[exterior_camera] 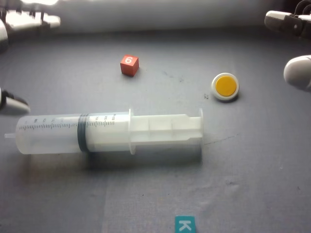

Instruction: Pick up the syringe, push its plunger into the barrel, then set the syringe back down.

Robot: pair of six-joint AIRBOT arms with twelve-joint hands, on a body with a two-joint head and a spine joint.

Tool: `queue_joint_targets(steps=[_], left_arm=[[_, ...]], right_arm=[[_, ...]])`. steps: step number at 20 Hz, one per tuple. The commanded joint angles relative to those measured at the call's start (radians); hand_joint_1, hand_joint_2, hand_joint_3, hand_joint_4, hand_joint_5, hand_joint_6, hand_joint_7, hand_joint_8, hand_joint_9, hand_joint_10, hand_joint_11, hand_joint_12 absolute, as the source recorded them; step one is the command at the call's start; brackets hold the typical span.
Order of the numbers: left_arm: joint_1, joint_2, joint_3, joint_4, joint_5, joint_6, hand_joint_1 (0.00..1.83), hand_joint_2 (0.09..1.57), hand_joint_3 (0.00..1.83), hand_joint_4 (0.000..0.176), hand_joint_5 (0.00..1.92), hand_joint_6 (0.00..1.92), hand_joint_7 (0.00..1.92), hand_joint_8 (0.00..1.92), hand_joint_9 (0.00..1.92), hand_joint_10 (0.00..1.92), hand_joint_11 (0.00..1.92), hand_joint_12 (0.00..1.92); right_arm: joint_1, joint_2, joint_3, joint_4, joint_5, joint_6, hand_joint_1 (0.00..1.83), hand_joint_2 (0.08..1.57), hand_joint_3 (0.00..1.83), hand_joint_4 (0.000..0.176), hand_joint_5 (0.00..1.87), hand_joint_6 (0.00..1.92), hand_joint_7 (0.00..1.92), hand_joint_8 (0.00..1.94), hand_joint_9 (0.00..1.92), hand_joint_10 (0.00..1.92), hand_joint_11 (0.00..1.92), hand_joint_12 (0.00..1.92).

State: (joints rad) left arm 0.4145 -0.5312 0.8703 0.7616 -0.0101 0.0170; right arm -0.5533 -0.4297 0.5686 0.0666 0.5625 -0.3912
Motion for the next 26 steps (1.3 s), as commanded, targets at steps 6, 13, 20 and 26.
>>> queue_joint_targets(steps=[6,13,20,26], left_arm=[[-0.037,-0.006,-0.067,-0.146,0.235,-0.003,0.9,1.04,0.0,0.0,0.0,0.0,0.0,0.0,0.0,0.0,0.03,0.03],[-0.055,-0.06,-0.11,-0.219,0.355,-0.04,0.88,1.02,0.0,0.0,0.0,0.0,0.0,0.0,0.0,0.0,0.0,0.13],[-0.048,-0.153,-0.084,-0.234,0.382,-0.039,1.05,1.01,0.0,0.0,0.0,0.0,0.0,0.0,0.0,0.0,0.0,0.0],[0.004,-0.237,-0.046,-0.23,0.382,-0.037,1.05,0.99,0.0,0.0,0.0,0.0,0.0,0.0,0.0,0.0,0.0,0.0]], right_arm=[[0.002,0.001,-0.001,0.013,0.134,0.155,0.0,1.18,0.02,0.0,0.0,0.0,0.0,0.0,0.0,0.0,0.0,0.0],[0.003,-0.002,-0.001,0.062,0.13,0.192,0.0,1.22,0.02,0.0,0.0,0.0,0.0,0.0,0.0,0.0,0.0,0.0],[0.002,-0.003,-0.001,0.065,0.133,0.191,0.0,1.16,0.0,0.0,0.01,0.0,0.0,0.0,0.0,0.0,0.0,0.0],[0.005,-0.01,-0.001,0.072,0.175,0.191,0.0,1.16,0.0,0.0,0.01,0.0,0.0,0.0,0.0,0.0,0.0,0.0]])
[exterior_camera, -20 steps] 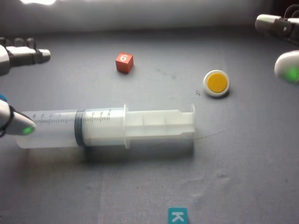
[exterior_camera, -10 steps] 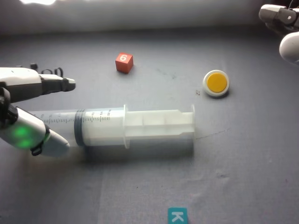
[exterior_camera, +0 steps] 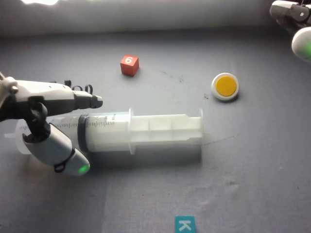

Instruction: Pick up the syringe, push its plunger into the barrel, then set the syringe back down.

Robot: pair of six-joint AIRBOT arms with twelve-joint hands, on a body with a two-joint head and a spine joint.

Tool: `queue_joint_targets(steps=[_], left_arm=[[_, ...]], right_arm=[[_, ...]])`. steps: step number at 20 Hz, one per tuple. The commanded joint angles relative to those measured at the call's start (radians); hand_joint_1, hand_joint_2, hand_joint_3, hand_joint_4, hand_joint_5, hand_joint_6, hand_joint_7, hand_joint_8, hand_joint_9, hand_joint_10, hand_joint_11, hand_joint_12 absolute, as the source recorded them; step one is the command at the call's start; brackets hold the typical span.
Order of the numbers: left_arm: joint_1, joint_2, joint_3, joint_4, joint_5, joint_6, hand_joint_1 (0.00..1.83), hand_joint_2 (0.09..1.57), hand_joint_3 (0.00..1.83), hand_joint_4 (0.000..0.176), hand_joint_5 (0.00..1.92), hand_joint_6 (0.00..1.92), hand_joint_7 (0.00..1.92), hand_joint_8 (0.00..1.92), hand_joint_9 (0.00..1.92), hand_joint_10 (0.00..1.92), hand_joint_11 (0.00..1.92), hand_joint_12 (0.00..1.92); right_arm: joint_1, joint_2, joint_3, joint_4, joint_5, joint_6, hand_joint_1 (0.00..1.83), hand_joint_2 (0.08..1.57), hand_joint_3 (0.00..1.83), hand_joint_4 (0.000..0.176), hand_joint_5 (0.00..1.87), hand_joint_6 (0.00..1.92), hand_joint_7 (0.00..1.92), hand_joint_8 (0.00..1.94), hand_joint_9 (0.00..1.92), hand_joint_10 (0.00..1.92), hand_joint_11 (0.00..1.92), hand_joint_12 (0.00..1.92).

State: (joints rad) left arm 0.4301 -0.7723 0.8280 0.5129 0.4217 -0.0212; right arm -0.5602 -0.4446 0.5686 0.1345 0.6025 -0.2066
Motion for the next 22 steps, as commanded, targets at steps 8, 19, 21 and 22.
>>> queue_joint_targets(steps=[8,19,21,22], left_arm=[[0.061,-0.121,0.127,0.037,-0.093,0.001,0.96,1.01,0.0,0.0,0.0,0.0,0.0,0.0,0.0,0.0,0.0,0.0],[0.09,-0.176,0.179,0.045,-0.109,0.002,0.9,1.02,0.0,0.0,0.0,0.0,0.0,0.0,0.0,0.0,0.02,0.01],[0.091,-0.172,0.177,0.045,-0.109,0.002,0.89,1.02,0.0,0.0,0.0,0.0,0.0,0.0,0.0,0.0,0.01,0.01],[0.091,-0.171,0.176,0.045,-0.109,0.002,0.92,1.02,0.0,0.0,0.0,0.0,0.0,0.0,0.0,0.0,0.0,0.0]], right_arm=[[0.016,0.002,-0.001,0.006,0.139,0.007,0.0,1.18,0.01,0.0,0.0,0.0,0.0,0.0,0.0,0.0,0.0,0.0],[0.016,0.001,-0.008,0.006,0.152,0.009,0.0,1.18,0.0,0.0,0.03,0.01,0.02,0.0,0.0,0.0,0.0,0.0],[0.015,0.001,-0.008,0.01,0.16,0.009,0.0,1.18,0.0,0.0,0.02,0.0,0.01,0.0,0.0,0.0,0.0,0.0],[0.015,0.001,-0.008,0.011,0.161,0.009,0.0,1.18,0.0,0.0,0.03,0.0,0.01,0.0,0.0,0.0,0.0,0.0]])
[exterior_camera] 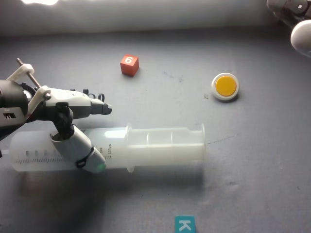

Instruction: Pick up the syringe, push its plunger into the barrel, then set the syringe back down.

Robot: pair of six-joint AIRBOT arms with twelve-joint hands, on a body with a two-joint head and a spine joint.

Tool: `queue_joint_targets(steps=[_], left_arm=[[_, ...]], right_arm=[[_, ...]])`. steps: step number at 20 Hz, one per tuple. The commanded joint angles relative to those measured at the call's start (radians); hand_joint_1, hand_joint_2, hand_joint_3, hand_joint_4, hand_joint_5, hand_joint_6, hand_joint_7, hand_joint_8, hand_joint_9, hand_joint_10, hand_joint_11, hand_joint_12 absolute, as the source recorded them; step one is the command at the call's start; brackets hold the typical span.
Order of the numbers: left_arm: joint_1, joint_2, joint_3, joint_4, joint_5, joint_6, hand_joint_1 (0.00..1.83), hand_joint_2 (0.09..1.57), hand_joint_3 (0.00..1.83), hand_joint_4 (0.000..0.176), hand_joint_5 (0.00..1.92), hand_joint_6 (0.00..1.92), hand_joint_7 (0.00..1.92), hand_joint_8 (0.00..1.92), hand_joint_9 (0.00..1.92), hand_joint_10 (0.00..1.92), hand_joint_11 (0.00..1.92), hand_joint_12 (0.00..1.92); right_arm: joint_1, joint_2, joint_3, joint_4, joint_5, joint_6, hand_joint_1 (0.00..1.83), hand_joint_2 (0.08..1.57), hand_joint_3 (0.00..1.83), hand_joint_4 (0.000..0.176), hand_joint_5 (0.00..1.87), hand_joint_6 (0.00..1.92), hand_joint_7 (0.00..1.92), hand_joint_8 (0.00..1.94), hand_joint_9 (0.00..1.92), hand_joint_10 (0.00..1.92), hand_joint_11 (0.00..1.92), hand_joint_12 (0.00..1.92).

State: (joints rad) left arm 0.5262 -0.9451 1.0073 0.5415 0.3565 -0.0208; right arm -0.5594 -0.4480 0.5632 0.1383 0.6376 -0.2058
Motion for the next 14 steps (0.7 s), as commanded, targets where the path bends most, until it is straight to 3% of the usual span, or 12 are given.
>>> queue_joint_targets(steps=[1,9,13,14], left_arm=[[-0.006,0.004,-0.005,0.017,-0.044,0.002,0.91,1.02,0.0,0.0,0.0,0.0,0.0,0.0,0.0,0.0,0.02,0.01],[-0.046,0.025,-0.004,0.019,-0.034,0.003,0.92,1.01,0.0,0.0,0.0,0.0,0.0,0.0,0.0,0.0,0.08,0.04],[-0.051,0.046,-0.02,0.018,-0.032,0.003,0.91,1.03,0.0,0.0,0.0,0.0,0.0,0.0,0.0,0.0,0.02,0.03],[-0.047,0.053,-0.028,0.016,-0.031,0.003,0.95,1.0,0.01,0.0,0.0,0.0,0.0,0.0,0.0,0.0,0.0,0.22]], right_arm=[[0.015,0.005,-0.002,0.008,0.127,0.008,0.0,1.18,0.0,0.0,0.04,0.01,0.02,0.0,0.0,0.0,0.0,0.0],[0.014,0.005,-0.002,0.012,0.138,0.008,0.0,1.19,0.0,0.0,0.04,0.0,0.02,0.0,0.0,0.0,0.0,0.0],[0.014,0.005,-0.002,0.012,0.139,0.008,0.0,1.19,0.0,0.0,0.05,0.01,0.05,0.01,0.01,0.0,0.0,0.0],[0.014,0.005,-0.002,0.012,0.14,0.008,0.0,1.19,0.0,0.0,0.05,0.01,0.05,0.01,0.0,0.0,0.0,0.0]])
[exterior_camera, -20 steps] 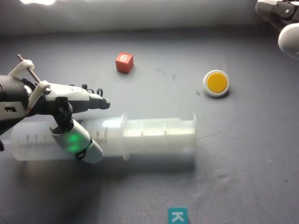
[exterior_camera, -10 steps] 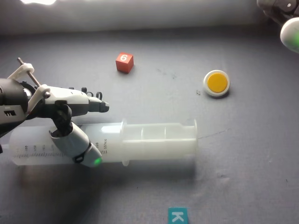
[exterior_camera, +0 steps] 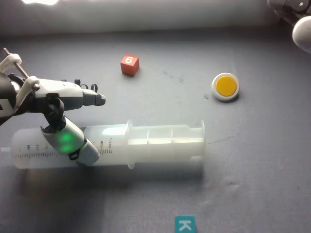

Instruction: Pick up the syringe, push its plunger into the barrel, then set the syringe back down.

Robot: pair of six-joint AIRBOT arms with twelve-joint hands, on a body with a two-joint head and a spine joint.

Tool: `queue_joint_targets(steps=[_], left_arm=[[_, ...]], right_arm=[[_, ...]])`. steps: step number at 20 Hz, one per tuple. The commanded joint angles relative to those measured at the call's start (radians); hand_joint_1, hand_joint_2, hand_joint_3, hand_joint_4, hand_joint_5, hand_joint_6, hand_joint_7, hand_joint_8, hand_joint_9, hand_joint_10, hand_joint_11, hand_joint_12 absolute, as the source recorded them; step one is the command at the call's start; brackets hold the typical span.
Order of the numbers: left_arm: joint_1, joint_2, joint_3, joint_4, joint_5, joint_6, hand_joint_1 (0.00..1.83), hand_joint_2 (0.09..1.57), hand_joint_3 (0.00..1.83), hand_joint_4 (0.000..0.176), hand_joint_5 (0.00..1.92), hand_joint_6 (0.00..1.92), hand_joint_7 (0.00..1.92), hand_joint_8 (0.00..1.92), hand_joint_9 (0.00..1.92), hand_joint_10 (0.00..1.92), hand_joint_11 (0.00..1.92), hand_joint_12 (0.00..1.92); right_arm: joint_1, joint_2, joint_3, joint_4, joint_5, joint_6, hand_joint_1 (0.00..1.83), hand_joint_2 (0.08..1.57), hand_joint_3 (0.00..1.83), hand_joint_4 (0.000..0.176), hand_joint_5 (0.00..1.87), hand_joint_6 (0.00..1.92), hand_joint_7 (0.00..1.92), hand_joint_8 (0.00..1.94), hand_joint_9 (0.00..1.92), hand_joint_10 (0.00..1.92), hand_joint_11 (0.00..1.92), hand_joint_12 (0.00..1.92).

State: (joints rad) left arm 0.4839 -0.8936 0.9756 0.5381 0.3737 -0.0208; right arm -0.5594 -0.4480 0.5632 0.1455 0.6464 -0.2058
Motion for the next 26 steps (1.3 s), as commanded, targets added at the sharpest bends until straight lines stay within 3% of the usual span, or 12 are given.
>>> queue_joint_targets(steps=[1,5,8,10,12,16,22,25,26], left_arm=[[0.0,0.011,-0.008,0.019,-0.049,0.003,0.94,0.99,0.01,0.0,0.0,0.0,0.0,0.0,0.0,0.0,0.0,0.35],[0.009,0.032,-0.039,0.018,-0.047,0.003,0.98,0.99,0.0,0.0,0.0,0.0,0.0,0.0,0.0,0.0,0.0,0.2],[0.024,0.034,-0.04,0.018,-0.05,0.003,0.96,0.99,0.0,0.0,0.0,0.0,0.0,0.0,0.0,0.0,0.0,0.29],[0.039,0.034,-0.038,0.018,-0.054,0.003,0.98,0.99,0.0,0.0,0.0,0.0,0.0,0.0,0.0,0.0,0.0,0.21],[0.051,0.035,-0.038,0.018,-0.057,0.004,0.99,0.97,0.0,0.0,0.0,0.0,0.0,0.0,0.0,0.0,0.0,0.3],[0.072,0.037,-0.044,0.018,-0.064,0.006,0.99,1.0,0.0,0.0,0.0,0.0,0.0,0.0,0.0,0.0,0.0,0.11],[0.105,0.031,-0.049,0.019,-0.084,0.008,0.99,0.99,0.0,0.0,0.0,0.0,0.0,0.0,0.0,0.0,0.01,0.02],[0.123,0.017,-0.033,0.025,-0.1,0.01,0.93,1.04,0.02,0.0,0.0,0.0,0.0,0.0,0.0,0.0,0.04,0.03],[0.129,0.013,-0.026,0.026,-0.107,0.01,0.85,1.11,0.0,0.0,0.02,0.0,0.06,0.0,0.09,0.0,0.01,0.34]], right_arm=[[0.014,0.005,-0.002,0.005,0.132,0.008,0.0,1.19,0.0,0.0,0.06,0.01,0.05,0.01,0.01,0.0,0.0,0.0],[0.013,0.005,-0.002,0.007,0.132,0.008,0.0,1.19,0.0,0.0,0.05,0.0,0.04,0.0,0.0,0.0,0.0,0.0],[0.012,0.005,-0.002,0.007,0.132,0.008,0.0,1.19,0.0,0.0,0.06,0.0,0.05,0.0,0.0,0.0,0.0,0.0],[0.011,0.005,-0.002,0.007,0.132,0.008,0.0,1.19,0.0,0.0,0.07,0.01,0.05,0.0,0.01,0.0,0.0,0.0],[0.01,0.005,-0.002,0.007,0.132,0.008,0.0,1.19,0.0,0.0,0.06,0.0,0.05,0.0,0.0,0.0,0.0,0.0],[0.008,0.005,-0.002,0.008,0.133,0.015,0.0,1.19,0.0,0.0,0.07,0.01,0.05,0.0,0.01,0.0,0.0,0.0],[0.007,0.004,-0.002,0.03,0.137,0.023,0.0,1.2,0.0,0.0,0.07,0.0,0.06,0.0,0.01,0.0,0.0,0.0],[0.007,0.004,-0.002,0.031,0.14,0.022,0.0,1.2,0.0,0.0,0.06,0.0,0.05,0.0,0.0,0.0,0.0,0.0],[0.007,0.004,-0.002,0.031,0.14,0.022,0.0,1.2,0.0,0.0,0.06,0.01,0.06,0.01,0.01,0.01,0.0,0.0]])
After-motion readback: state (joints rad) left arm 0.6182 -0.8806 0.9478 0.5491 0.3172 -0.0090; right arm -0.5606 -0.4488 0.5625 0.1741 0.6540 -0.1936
